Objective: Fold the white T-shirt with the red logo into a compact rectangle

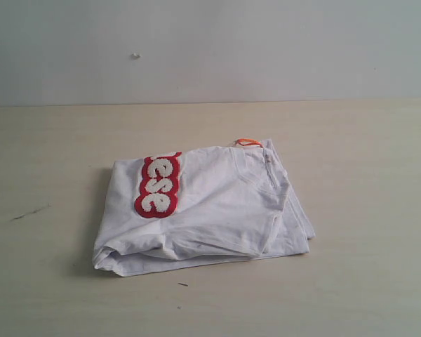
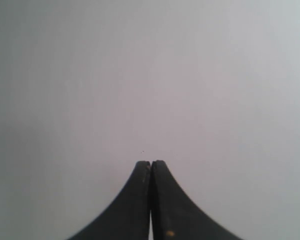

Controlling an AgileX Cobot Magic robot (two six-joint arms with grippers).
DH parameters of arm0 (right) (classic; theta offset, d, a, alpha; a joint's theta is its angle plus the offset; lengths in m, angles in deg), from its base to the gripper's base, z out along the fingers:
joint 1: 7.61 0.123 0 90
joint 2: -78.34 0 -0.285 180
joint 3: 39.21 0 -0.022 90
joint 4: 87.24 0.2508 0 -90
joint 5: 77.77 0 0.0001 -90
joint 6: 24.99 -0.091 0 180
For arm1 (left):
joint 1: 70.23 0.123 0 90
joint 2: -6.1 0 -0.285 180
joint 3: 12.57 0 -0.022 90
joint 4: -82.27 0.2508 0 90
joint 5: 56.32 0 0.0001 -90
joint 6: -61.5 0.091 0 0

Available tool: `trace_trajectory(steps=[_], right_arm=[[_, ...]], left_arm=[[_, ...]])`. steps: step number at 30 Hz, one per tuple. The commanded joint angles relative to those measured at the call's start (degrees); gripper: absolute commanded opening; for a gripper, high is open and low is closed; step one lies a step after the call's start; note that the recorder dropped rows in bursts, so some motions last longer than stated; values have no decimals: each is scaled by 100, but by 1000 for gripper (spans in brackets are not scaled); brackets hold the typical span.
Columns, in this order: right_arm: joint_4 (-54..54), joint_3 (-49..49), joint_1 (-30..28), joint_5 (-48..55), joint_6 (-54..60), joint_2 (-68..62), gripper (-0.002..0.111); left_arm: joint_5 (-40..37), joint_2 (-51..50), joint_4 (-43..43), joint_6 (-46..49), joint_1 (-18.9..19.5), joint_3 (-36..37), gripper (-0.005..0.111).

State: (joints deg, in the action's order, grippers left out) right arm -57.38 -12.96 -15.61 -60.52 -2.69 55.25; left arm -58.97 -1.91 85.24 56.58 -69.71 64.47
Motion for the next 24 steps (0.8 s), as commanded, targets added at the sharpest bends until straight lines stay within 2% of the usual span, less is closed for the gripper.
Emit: trace_trajectory(steps=[1,6,24], right_arm=[[-10,34,2,48,12,9,0],[-10,34,2,48,12,9,0],[-10,34,2,60,12,9,0]], left_arm=[[-463,23,26,156,-43,18,0],[-1649,23,26,101,-43,18,0],[-1652,23,39,125,-43,18,0]])
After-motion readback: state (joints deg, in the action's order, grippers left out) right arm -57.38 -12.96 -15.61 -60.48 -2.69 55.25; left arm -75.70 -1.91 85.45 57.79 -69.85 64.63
